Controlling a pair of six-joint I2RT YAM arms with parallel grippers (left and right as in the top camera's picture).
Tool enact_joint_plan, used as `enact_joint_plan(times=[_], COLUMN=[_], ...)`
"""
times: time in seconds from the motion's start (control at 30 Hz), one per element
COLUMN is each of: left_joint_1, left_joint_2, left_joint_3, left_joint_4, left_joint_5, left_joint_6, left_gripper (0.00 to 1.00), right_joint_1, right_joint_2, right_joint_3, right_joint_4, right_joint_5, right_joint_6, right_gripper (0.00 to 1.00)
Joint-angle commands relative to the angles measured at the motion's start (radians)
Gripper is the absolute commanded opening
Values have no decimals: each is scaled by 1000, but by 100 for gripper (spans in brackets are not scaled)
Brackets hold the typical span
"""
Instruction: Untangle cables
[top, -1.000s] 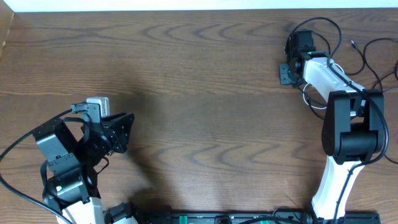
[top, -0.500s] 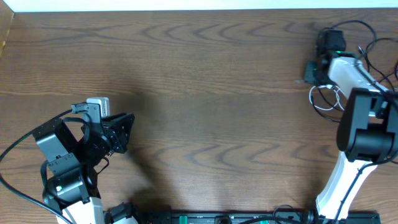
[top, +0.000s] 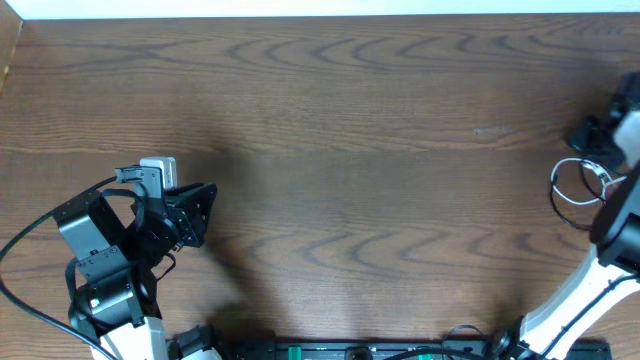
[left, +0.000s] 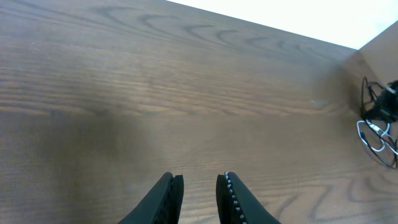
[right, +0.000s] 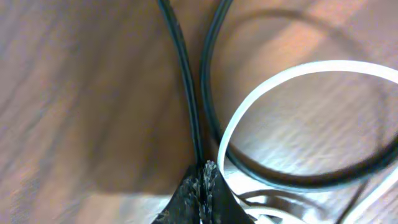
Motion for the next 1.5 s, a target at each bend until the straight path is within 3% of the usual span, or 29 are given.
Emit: enact_joint_plan(times=[0.0,0.2,0.27,0.4,0.8,1.2,1.37,1.47], left_joint_1=[4,4,4,4,4,4,4,4], left_joint_2=[-1,-1,-1,-1,-1,-2,-14,-38], left_joint_3=[6,6,6,6,6,6,8,10], left_joint_4=[-3,-3,-3,-3,-3,-2,-2,18], left_joint_5=[16,16,16,17,18,50,25,0], left_joint_6=[-1,-1,-1,-1,-1,4,30,33], left_gripper=[24,24,24,24,24,24,42,46], right_joint_1=[-73,-93,-84,-67,51,119,113,113], right_joint_2=[93,93,91,59,-257,-586,-695,-769], right_joint_3=[-58,-54,-42,5,143,144,144,144], right_joint_4=[-25,-4,-2,-4,-58,-170,-256,-272], right_joint_5=[-133,-319,-367,-466,-511,-73,-73,-132], right_joint_6=[51,17,13,-18,-81,-20,-62,-116], right_gripper=[2,19,41,98,99,99,99,99])
